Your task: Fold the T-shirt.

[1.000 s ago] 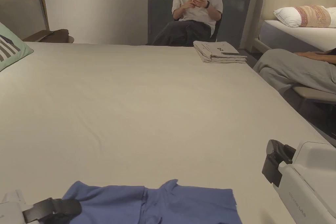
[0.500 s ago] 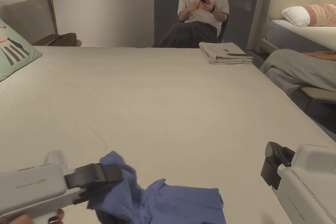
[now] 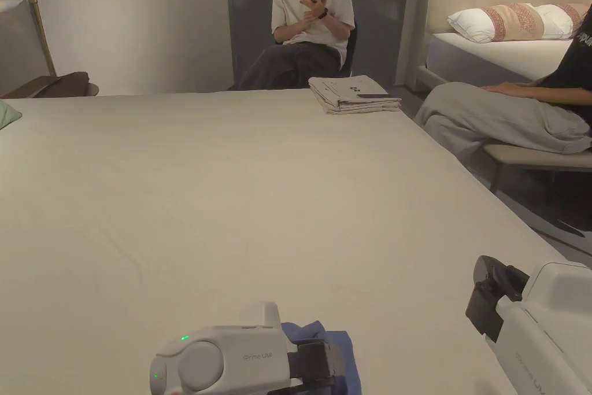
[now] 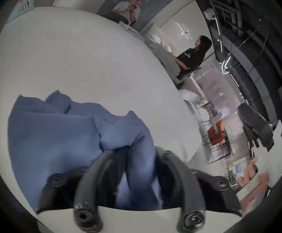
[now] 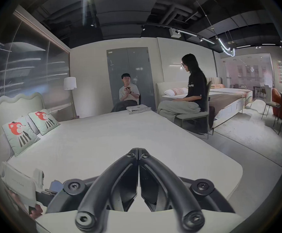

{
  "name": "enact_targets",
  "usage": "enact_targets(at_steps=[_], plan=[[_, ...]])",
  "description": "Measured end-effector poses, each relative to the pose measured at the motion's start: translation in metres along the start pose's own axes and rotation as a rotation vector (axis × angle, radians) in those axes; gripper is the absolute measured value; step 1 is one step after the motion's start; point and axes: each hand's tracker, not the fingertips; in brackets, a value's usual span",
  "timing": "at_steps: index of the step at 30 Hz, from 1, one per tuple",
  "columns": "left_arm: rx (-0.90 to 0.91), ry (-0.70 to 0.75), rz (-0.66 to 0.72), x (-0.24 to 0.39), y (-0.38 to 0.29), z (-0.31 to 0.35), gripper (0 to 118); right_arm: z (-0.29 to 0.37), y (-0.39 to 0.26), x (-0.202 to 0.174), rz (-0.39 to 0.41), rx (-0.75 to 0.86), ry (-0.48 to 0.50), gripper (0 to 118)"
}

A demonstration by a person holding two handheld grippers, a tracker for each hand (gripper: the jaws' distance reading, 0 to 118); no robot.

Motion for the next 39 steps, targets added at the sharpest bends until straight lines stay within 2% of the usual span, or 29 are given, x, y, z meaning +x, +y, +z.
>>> enact_targets(at_steps=[1, 2, 4, 5, 8, 9, 10, 12, 13, 22, 24, 28, 30, 33, 39], plan=[[0.002, -0.081, 0.018, -0.001, 0.002, 0.005, 71, 0.000, 0.000, 0.002, 0.000, 0.000, -0.005, 0], [0.003, -0.130, 0.028, -0.001, 0.003, 0.010, 71, 0.000, -0.001, 0.004, -0.001, 0.000, -0.009, 0], [0.042, -0.137, 0.017, 0.000, 0.008, 0.030, 103, 0.000, -0.001, 0.007, -0.009, 0.000, -0.013, 0], [0.095, -0.131, 0.003, 0.000, 0.010, 0.039, 111, 0.000, -0.001, 0.007, -0.013, 0.001, -0.015, 0], [0.263, 0.010, -0.055, -0.004, 0.012, 0.067, 110, -0.001, -0.002, 0.007, -0.027, 0.001, -0.015, 0], [0.304, 0.070, -0.079, -0.005, 0.011, 0.072, 108, -0.002, -0.003, 0.007, -0.029, 0.000, -0.013, 0], [0.326, 0.125, -0.129, -0.005, 0.007, 0.074, 97, -0.003, -0.004, 0.006, -0.030, 0.000, -0.011, 0], [0.356, 0.278, -0.231, 0.000, -0.003, 0.066, 19, -0.005, -0.004, 0.004, -0.031, -0.001, -0.005, 0], [0.346, 0.350, -0.281, 0.002, -0.008, 0.059, 1, -0.006, -0.005, 0.003, -0.032, -0.002, -0.001, 0], [0.143, 0.315, -0.529, 0.044, -0.067, -0.026, 1, -0.004, -0.004, 0.006, -0.025, -0.004, 0.001, 0], [0.133, 0.296, -0.517, 0.053, -0.068, -0.038, 1, -0.002, -0.004, 0.009, -0.017, -0.003, -0.006, 0], [0.059, 0.147, -0.472, 0.067, -0.071, -0.052, 1, -0.002, -0.005, 0.015, -0.014, -0.011, -0.021, 0], [0.027, 0.116, -0.430, 0.066, -0.070, -0.058, 1, -0.001, -0.005, 0.016, -0.016, -0.015, -0.025, 0], [0.075, 0.109, -0.397, 0.065, -0.066, -0.045, 1, 0.001, -0.004, 0.018, -0.011, -0.014, -0.025, 0], [0.344, 0.071, -0.326, 0.046, -0.030, 0.041, 1, -0.001, 0.002, 0.007, -0.010, -0.007, 0.011, 0]])
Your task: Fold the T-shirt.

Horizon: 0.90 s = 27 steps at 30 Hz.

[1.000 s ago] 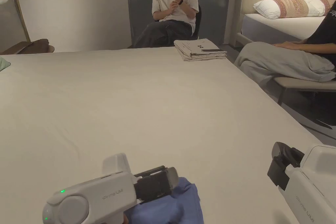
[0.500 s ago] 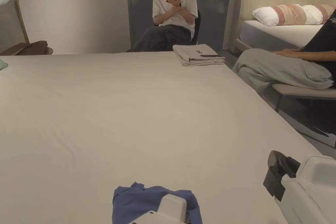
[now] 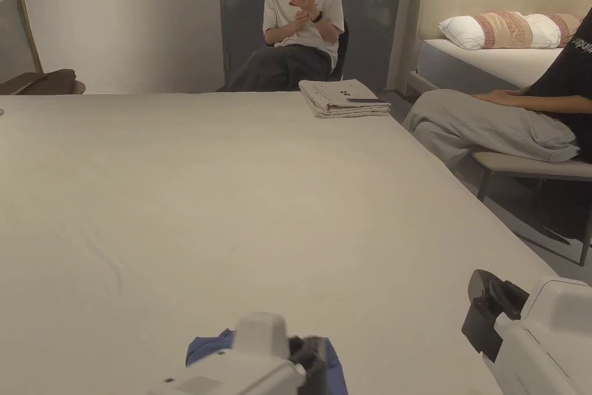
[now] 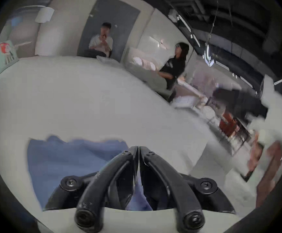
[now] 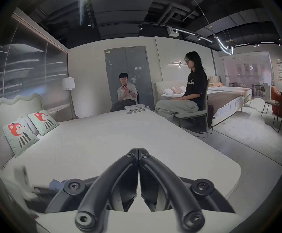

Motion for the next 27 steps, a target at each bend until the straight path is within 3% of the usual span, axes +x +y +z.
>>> enact_targets(at_steps=[6, 10, 13, 17, 19, 25, 26, 27], plan=[[0.242, 0.218, 0.106, -0.065, 0.032, 0.074, 1, -0.014, -0.014, -0.041, 0.069, -0.089, 0.169, 0], [0.328, 0.348, 0.145, -0.097, 0.028, 0.117, 1, -0.028, -0.050, -0.072, 0.106, -0.233, 0.282, 0], [0.337, 0.396, 0.171, -0.112, 0.021, 0.137, 1, -0.039, -0.082, -0.090, 0.107, -0.361, 0.332, 0], [0.310, 0.403, 0.201, -0.124, 0.010, 0.143, 1, -0.054, -0.119, -0.103, 0.165, -0.529, 0.334, 0], [0.273, 0.385, 0.208, -0.127, 0.004, 0.139, 1, -0.059, -0.130, -0.107, 0.224, -0.552, 0.288, 0], [0.085, 0.123, 0.370, -0.148, -0.004, 0.105, 2, -0.081, -0.111, -0.105, 0.212, -0.647, 0.317, 0], [0.015, 0.053, 0.418, -0.157, -0.005, 0.095, 8, -0.084, -0.108, -0.104, 0.205, -0.666, 0.324, 0], [-0.058, -0.033, 0.469, -0.168, -0.007, 0.083, 23, -0.088, -0.107, -0.102, 0.193, -0.684, 0.329, 0]])
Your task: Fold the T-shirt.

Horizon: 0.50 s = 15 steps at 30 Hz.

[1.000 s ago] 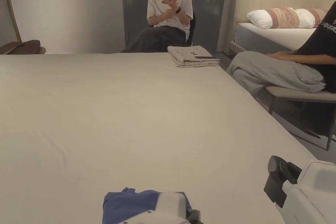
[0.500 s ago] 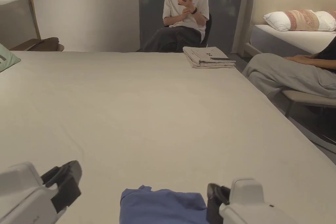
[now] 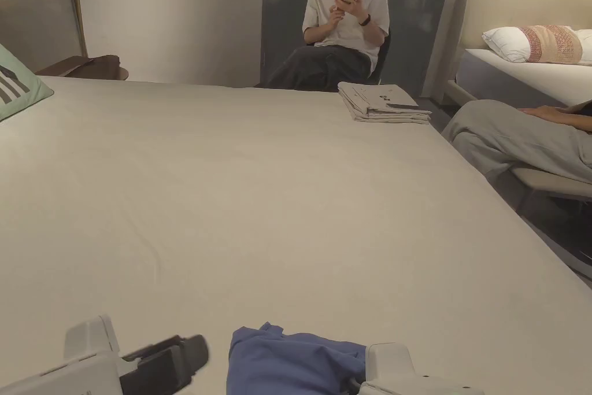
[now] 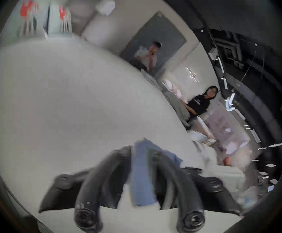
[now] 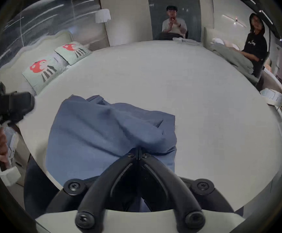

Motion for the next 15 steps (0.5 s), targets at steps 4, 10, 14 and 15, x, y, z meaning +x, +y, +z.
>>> enact_targets(at_steps=[4, 10, 14, 15], plan=[[-0.184, -0.148, 0.123, -0.026, -0.006, -0.033, 109, -0.002, 0.001, 0.005, -0.013, -0.014, 0.018, 0], [-0.258, -0.105, 0.150, -0.023, -0.018, -0.074, 110, -0.003, 0.001, 0.007, -0.032, -0.021, 0.032, 0], [-0.285, -0.158, 0.165, -0.011, -0.021, -0.090, 69, 0.002, 0.001, 0.010, -0.056, -0.018, 0.048, 0], [-0.286, -0.087, 0.163, -0.010, -0.023, -0.094, 45, 0.004, 0.001, 0.011, -0.062, -0.012, 0.057, 0]])
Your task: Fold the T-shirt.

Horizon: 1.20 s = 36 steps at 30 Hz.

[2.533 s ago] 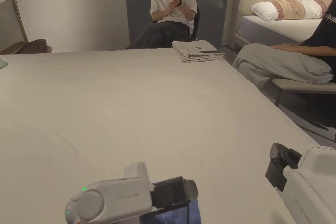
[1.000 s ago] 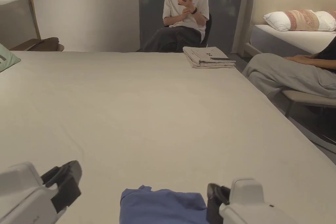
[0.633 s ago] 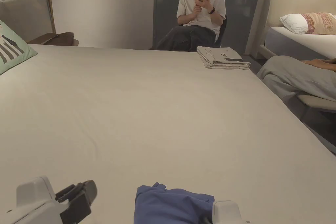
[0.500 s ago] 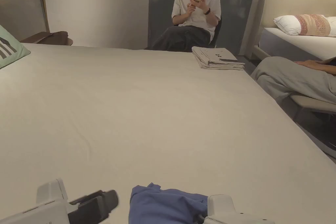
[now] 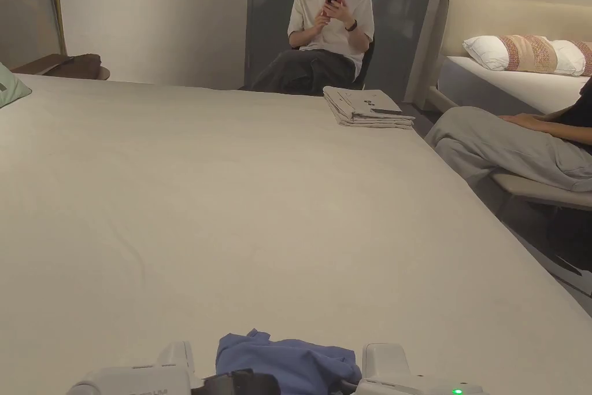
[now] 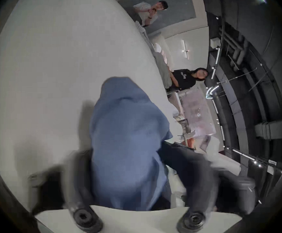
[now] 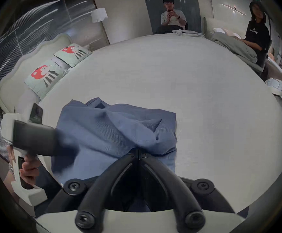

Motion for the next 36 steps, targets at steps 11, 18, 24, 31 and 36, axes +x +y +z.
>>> enact_targets(at_steps=[11, 18, 24, 31, 36], plan=[[0.153, -0.023, 0.094, -0.033, 0.024, 0.078, 25, 0.033, 0.043, -0.024, 0.008, 0.181, 0.026, 0], [0.376, 0.093, 0.163, -0.085, 0.044, 0.209, 25, 0.004, 0.073, -0.082, 0.057, 0.201, 0.092, 0], [0.493, 0.177, 0.226, -0.123, 0.054, 0.294, 25, -0.025, 0.090, -0.132, 0.100, 0.184, 0.140, 0], [0.543, 0.234, 0.280, -0.157, 0.067, 0.334, 25, -0.036, 0.101, -0.161, 0.152, 0.178, 0.154, 0], [0.569, 0.337, 0.242, -0.150, 0.063, 0.331, 75, -0.036, 0.102, -0.159, 0.170, 0.179, 0.136, 0]])
